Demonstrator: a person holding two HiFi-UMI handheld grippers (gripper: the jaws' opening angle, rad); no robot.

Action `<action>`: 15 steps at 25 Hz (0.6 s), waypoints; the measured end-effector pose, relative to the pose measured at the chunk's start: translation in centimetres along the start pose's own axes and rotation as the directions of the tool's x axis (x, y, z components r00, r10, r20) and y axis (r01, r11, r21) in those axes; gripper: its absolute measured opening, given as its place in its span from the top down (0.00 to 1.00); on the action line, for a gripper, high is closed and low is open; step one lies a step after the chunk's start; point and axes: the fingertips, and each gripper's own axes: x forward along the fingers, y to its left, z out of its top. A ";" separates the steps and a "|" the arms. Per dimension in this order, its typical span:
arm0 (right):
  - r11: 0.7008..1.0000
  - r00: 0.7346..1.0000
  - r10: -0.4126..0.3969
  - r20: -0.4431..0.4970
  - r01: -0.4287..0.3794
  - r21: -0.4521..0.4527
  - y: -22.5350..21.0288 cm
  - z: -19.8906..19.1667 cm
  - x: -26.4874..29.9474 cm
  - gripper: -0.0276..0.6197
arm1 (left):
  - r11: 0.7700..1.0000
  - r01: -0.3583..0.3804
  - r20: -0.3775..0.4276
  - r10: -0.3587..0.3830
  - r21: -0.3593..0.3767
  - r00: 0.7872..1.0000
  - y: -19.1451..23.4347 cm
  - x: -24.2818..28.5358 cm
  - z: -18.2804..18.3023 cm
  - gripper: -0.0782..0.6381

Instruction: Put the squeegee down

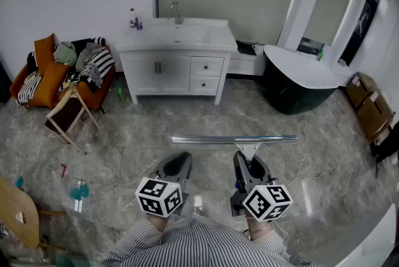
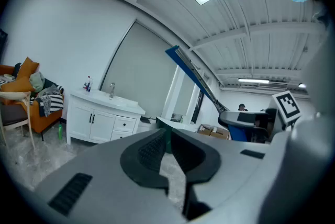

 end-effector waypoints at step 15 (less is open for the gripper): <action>0.999 0.999 -0.012 -0.039 0.010 -0.044 0.3 -1.7 2.3 0.78 | 1.000 -0.016 -0.016 0.016 0.016 1.000 1.2 1.3 0.0 0.84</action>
